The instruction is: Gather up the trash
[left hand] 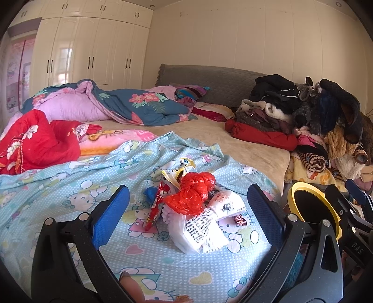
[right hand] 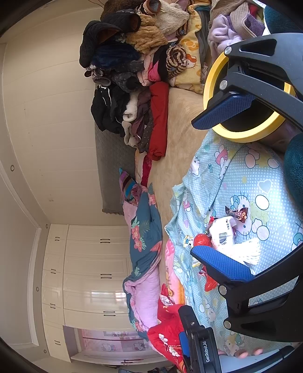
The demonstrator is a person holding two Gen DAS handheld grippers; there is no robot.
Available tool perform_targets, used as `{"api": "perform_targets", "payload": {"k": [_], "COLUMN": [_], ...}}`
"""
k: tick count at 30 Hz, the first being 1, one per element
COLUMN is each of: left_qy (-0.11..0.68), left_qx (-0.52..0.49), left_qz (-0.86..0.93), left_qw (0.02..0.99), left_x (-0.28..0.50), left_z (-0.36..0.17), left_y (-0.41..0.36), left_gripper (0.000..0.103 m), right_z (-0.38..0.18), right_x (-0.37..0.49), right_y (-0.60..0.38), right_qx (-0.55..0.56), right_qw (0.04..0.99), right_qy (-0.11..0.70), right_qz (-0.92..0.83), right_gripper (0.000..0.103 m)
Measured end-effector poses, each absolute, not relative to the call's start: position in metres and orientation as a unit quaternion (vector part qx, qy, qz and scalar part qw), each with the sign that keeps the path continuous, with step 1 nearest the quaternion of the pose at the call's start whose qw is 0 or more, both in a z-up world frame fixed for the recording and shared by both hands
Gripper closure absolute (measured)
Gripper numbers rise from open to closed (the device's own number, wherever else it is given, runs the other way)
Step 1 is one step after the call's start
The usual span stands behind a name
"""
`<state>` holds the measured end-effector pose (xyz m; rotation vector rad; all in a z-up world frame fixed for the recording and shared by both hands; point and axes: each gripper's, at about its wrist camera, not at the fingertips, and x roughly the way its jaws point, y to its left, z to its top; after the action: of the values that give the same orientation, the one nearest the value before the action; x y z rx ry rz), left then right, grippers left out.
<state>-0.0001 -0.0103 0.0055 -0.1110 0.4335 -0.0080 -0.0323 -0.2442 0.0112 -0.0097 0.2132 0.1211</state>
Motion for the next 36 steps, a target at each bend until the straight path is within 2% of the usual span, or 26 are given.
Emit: {"api": "perform_targets", "payload": {"k": [28, 36], "left_qy": [0.216, 0.218], "left_qx": [-0.065, -0.092], "left_qz": [0.006, 0.038], "left_qw": [0.974, 0.971], "left_x": [-0.002, 0.002], "left_z": [0.007, 0.005], "left_y": [-0.009, 0.017], "left_gripper": [0.01, 0.01], "right_z": [0.007, 0.009], "right_x": [-0.028, -0.01], "right_y": [-0.234, -0.211], "right_qx": [-0.012, -0.011], "right_qw": [0.99, 0.982], "right_qy": [0.114, 0.136], "right_qz": [0.086, 0.13], "right_gripper": [0.006, 0.006]}}
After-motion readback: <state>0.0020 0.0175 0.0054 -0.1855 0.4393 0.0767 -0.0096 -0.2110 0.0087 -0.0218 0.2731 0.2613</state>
